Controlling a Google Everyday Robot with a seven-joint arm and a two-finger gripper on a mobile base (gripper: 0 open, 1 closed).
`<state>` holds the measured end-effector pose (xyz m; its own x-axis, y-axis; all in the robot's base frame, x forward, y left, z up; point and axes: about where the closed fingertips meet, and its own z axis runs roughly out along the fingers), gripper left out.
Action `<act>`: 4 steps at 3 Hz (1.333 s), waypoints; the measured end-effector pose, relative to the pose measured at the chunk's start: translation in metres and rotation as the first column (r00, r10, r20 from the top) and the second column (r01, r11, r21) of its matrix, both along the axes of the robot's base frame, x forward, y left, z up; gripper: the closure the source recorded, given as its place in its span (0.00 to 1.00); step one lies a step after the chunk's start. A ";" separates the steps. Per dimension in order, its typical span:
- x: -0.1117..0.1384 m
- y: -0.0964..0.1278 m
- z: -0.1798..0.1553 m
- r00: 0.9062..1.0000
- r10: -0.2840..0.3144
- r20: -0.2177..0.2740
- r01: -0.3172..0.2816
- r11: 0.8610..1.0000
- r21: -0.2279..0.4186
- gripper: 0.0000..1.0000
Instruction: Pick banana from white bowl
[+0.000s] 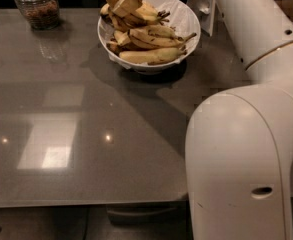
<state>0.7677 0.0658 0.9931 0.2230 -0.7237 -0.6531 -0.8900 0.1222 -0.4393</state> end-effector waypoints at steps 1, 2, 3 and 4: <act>-0.010 0.009 0.014 0.999 0.048 0.011 -0.047 0.998 -0.046 1.00; -0.023 0.007 0.026 0.999 0.051 0.001 -0.051 0.994 -0.092 1.00; -0.035 -0.008 0.040 1.000 0.009 -0.010 -0.010 0.994 -0.109 1.00; -0.051 -0.029 0.054 0.999 -0.049 -0.015 0.047 0.995 -0.093 1.00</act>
Offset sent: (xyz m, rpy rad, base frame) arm -0.0348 -0.0041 0.0550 -0.1478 0.0009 0.0490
